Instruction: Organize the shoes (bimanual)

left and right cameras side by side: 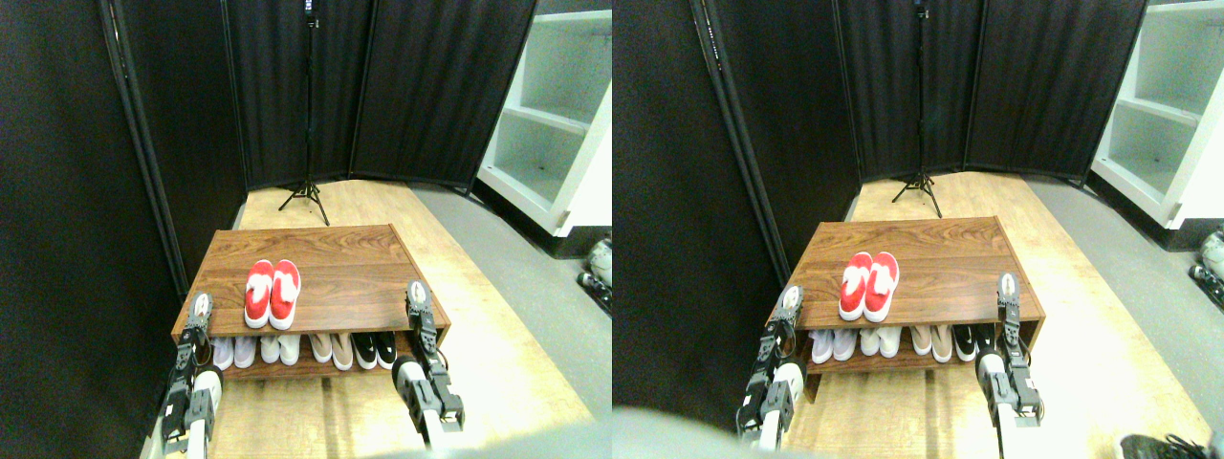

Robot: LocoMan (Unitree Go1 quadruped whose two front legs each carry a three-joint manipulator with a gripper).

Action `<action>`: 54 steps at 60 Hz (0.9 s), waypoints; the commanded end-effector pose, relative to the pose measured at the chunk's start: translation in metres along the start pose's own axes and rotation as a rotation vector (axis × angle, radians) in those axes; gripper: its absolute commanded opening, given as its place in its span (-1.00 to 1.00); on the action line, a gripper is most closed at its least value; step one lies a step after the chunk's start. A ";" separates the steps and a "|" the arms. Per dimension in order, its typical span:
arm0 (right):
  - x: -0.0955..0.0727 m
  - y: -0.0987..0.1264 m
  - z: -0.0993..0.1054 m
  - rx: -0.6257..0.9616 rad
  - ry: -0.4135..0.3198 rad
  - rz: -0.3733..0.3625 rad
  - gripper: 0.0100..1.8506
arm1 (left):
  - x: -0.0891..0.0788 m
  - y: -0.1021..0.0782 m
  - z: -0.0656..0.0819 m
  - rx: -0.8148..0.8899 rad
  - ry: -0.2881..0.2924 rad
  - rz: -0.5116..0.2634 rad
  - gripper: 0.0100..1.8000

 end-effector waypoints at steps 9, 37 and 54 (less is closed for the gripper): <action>-0.004 0.012 -0.002 0.022 0.002 0.019 -1.00 | -0.022 -0.010 0.005 -0.004 0.006 -0.098 -1.00; -0.006 0.009 0.002 -0.053 0.095 0.029 -1.00 | -0.040 -0.006 -0.016 -0.133 0.054 -0.053 -1.00; -0.008 0.009 0.004 -0.033 0.085 0.029 -1.00 | -0.045 -0.005 -0.023 -0.125 0.052 -0.053 -1.00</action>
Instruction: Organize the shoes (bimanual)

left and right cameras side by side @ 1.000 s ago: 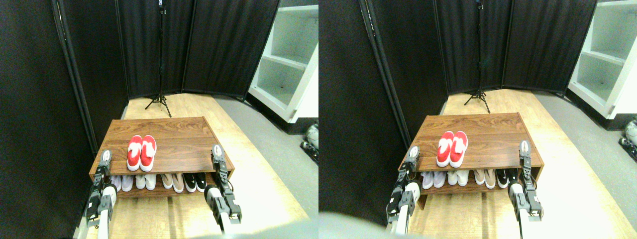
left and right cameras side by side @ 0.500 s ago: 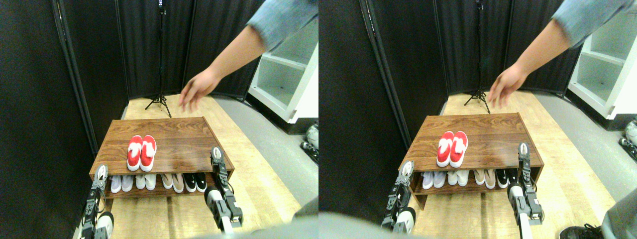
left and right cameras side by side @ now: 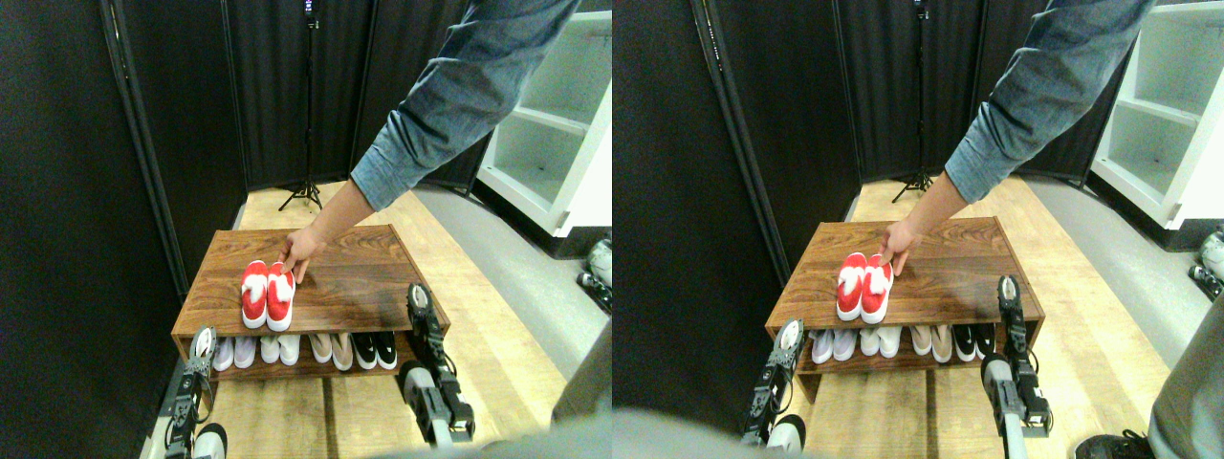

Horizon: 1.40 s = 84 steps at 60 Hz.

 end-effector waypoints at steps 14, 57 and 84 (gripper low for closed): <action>0.000 0.009 -0.001 0.022 0.018 0.067 -1.00 | -0.002 -0.010 0.000 0.010 -0.028 -0.064 -1.00; -0.002 0.008 -0.004 0.016 0.014 0.067 -1.00 | -0.003 -0.009 0.002 0.013 -0.040 -0.078 -1.00; -0.003 0.009 -0.005 0.022 0.014 0.073 -1.00 | -0.028 -0.020 -0.007 -0.076 -0.140 -0.148 -1.00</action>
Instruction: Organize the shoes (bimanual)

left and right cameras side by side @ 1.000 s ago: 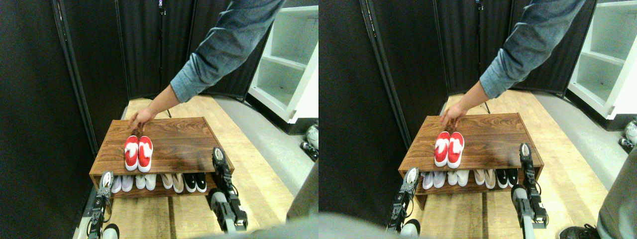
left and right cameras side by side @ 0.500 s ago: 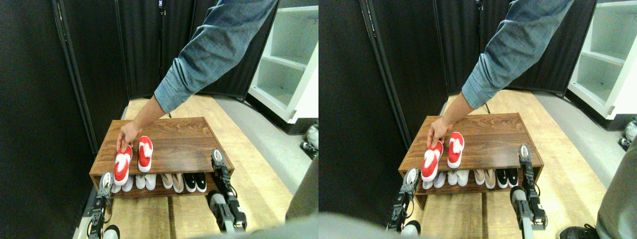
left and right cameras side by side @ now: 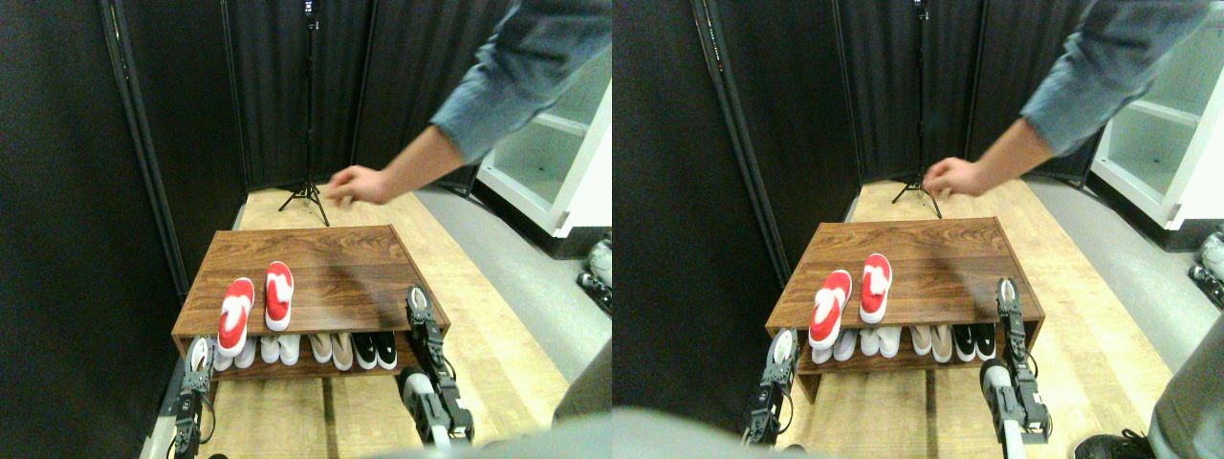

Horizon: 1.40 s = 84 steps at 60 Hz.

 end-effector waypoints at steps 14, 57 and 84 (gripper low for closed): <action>0.002 0.009 -0.004 0.015 0.002 0.031 -1.00 | -0.013 -0.009 -0.019 -0.023 -0.006 0.001 -0.34; 0.007 0.008 -0.002 0.032 -0.006 0.031 -1.00 | 0.031 0.024 -0.035 0.001 0.090 0.137 0.82; 0.008 0.010 0.004 0.037 -0.027 0.025 -1.00 | 0.070 0.047 -0.042 0.023 0.090 0.182 0.89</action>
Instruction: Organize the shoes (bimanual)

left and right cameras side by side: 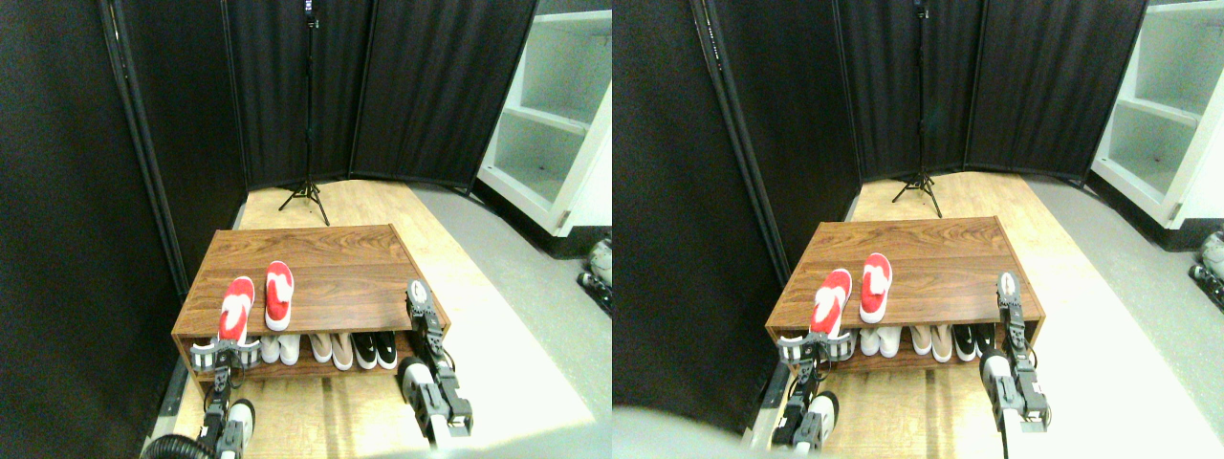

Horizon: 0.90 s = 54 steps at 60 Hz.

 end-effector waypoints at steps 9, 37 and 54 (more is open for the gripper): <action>0.002 0.005 0.004 0.030 -0.016 0.027 -1.00 | 0.020 0.008 -0.004 -0.004 0.013 0.002 0.81; 0.002 0.002 0.009 0.006 -0.018 0.041 -1.00 | 0.038 0.008 -0.012 -0.025 0.045 0.042 0.79; -0.001 0.001 0.010 -0.002 -0.029 0.036 -1.00 | 0.020 0.001 -0.009 -0.040 0.045 0.018 0.84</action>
